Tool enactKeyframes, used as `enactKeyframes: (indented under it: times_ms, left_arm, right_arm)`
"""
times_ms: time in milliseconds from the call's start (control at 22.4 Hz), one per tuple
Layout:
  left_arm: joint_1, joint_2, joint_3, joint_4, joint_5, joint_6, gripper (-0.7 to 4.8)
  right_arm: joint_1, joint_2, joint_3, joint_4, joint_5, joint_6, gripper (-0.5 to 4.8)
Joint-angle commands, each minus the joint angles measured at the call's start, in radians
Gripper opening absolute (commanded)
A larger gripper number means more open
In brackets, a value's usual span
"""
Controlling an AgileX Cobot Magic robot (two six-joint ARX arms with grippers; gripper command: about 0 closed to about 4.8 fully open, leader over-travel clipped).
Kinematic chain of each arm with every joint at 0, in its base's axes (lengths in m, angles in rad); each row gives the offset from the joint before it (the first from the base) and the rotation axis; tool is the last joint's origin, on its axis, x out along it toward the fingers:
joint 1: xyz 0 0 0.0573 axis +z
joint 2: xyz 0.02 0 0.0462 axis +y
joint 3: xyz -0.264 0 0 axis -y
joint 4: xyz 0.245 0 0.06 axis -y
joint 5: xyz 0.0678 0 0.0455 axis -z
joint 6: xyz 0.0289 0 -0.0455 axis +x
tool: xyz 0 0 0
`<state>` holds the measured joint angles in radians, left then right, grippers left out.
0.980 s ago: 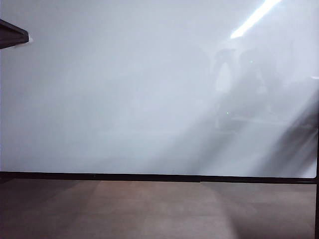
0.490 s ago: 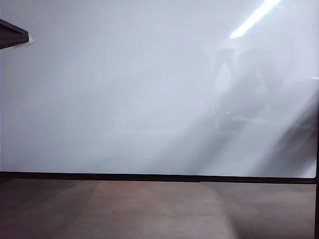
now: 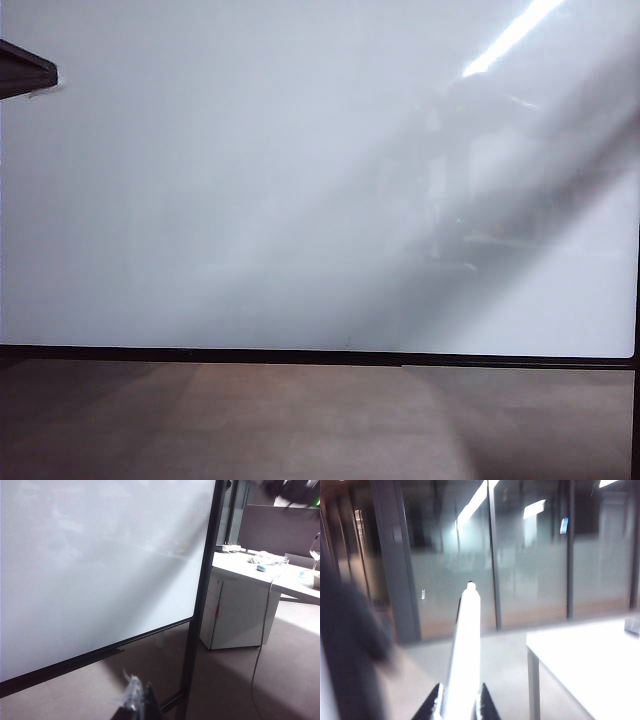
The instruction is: Reach to the right to find the marker pen, pick it up, and write the number 17 on the whiteboard.
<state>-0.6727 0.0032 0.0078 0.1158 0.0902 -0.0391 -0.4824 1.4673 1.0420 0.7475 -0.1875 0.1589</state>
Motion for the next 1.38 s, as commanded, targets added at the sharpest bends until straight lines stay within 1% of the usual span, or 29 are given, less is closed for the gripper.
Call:
enactKeyframes:
  times_ms: [45, 134, 178, 223, 267, 312, 356, 401, 446, 490, 535, 579, 713, 847, 980, 1114, 1203, 1381]
  left_arm:
    - [0.000, 0.001, 0.001, 0.011, 0.000, 0.002, -0.05]
    - [0.000, 0.001, 0.001, 0.011, 0.000, 0.002, -0.05]
    - [0.000, 0.001, 0.001, 0.011, 0.000, 0.002, -0.05]
    - [0.000, 0.001, 0.001, 0.009, 0.000, 0.002, -0.05]
    - [0.000, 0.001, 0.001, -0.002, 0.000, 0.002, -0.05]
    - [0.000, 0.001, 0.001, -0.001, 0.000, 0.002, -0.05]
    - [0.000, 0.001, 0.013, -0.001, -0.002, 0.002, -0.05]
    - [0.000, 0.001, 0.028, -0.005, -0.014, 0.002, -0.05]
    - [0.000, 0.001, 0.068, -0.014, -0.050, 0.002, -0.05]
    - [0.000, 0.001, 0.120, -0.032, -0.074, 0.002, -0.05]
    - [0.000, 0.010, 0.164, -0.053, -0.074, 0.002, -0.05]
    - [0.001, 0.027, 0.217, -0.083, -0.071, 0.002, -0.05]
    - [0.001, 0.111, 0.337, -0.102, -0.082, 0.002, -0.05]
    - [0.001, 0.210, 0.429, -0.077, -0.156, 0.002, -0.05]
    - [0.001, 0.266, 0.469, -0.039, -0.186, 0.002, -0.05]
    - [0.001, 0.300, 0.486, -0.031, -0.182, 0.002, -0.05]
    - [0.001, 0.305, 0.486, -0.031, -0.182, 0.002, -0.05]
    - [0.001, 0.306, 0.486, -0.031, -0.182, 0.002, -0.05]
  right_arm:
    - [0.040, -0.201, 0.003, -0.124, 0.085, 0.004, -0.06]
    - [0.080, -0.326, 0.003, -0.208, 0.084, 0.028, -0.06]
    - [0.123, -0.388, 0.003, -0.262, 0.082, 0.046, -0.06]
    - [0.171, -0.427, 0.003, -0.299, 0.082, 0.051, -0.06]
    - [0.252, -0.466, 0.004, -0.343, 0.089, 0.051, -0.06]
    - [0.311, -0.483, 0.005, -0.369, 0.113, 0.052, -0.06]
    - [0.422, -0.496, 0.009, -0.407, 0.175, 0.051, -0.06]
    - [0.502, -0.498, 0.010, -0.422, 0.220, 0.050, -0.06]
    - [0.633, -0.492, 0.010, -0.424, 0.305, 0.042, -0.06]
    - [0.753, -0.477, 0.010, -0.410, 0.411, 0.004, -0.06]
    - [0.825, -0.457, 0.011, -0.383, 0.469, -0.025, -0.06]
    - [0.883, -0.425, 0.016, -0.348, 0.492, -0.045, -0.06]
    - [0.941, -0.301, 0.102, -0.350, 0.500, -0.045, -0.06]
    - [0.967, -0.175, 0.224, -0.349, 0.498, -0.031, -0.06]
    - [0.977, -0.100, 0.311, -0.352, 0.473, -0.024, -0.06]
    - [0.990, -0.034, 0.391, -0.354, 0.472, -0.024, -0.06]
    - [0.991, -0.001, 0.423, -0.354, 0.437, -0.023, -0.06]
    - [0.992, 0.017, 0.432, -0.353, 0.436, -0.021, -0.06]
